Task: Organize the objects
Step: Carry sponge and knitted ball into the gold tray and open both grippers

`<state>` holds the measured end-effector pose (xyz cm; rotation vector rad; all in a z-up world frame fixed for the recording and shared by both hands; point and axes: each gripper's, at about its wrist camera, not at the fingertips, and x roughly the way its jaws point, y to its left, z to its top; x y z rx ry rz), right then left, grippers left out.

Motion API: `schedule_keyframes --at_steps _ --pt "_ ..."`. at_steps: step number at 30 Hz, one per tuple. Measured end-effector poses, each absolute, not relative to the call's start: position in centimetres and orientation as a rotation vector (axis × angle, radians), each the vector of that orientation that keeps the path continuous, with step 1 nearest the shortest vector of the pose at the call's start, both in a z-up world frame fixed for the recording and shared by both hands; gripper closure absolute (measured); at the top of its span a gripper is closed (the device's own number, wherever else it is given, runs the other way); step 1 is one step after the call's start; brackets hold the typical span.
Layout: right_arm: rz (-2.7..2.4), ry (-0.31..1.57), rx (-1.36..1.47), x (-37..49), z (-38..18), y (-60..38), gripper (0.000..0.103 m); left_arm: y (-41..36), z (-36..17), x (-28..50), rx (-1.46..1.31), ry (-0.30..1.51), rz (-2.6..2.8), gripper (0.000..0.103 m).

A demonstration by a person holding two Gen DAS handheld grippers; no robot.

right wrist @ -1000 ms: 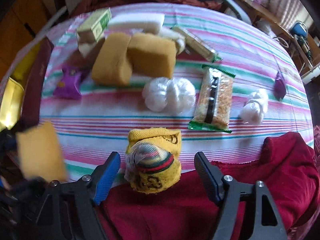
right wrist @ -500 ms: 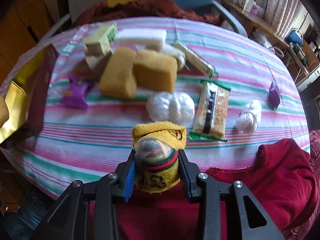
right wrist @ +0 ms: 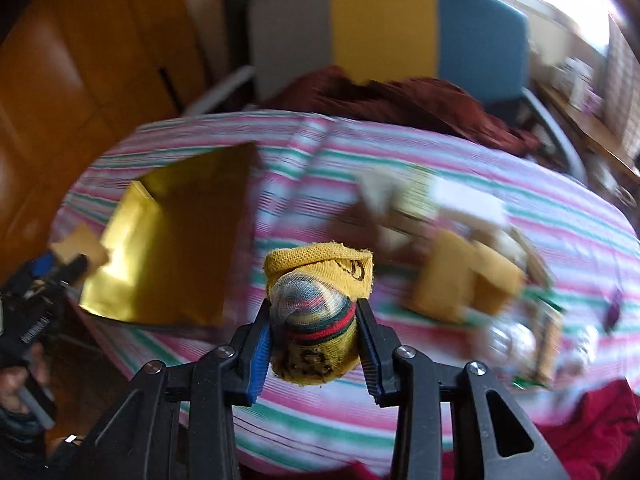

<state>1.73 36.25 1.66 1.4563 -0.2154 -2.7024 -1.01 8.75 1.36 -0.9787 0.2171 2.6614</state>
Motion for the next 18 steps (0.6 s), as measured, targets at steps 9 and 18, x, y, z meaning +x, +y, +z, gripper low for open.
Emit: schedule_keyframes --at_steps 9,18 --pt "-2.569 -0.135 1.406 -2.6 0.9 28.5 0.065 6.4 0.8 -1.8 -1.008 0.183 2.692 0.040" --pt "-2.518 -0.133 1.412 -4.6 -0.3 25.8 0.065 5.3 -0.5 -2.6 -1.063 0.157 2.707 0.040"
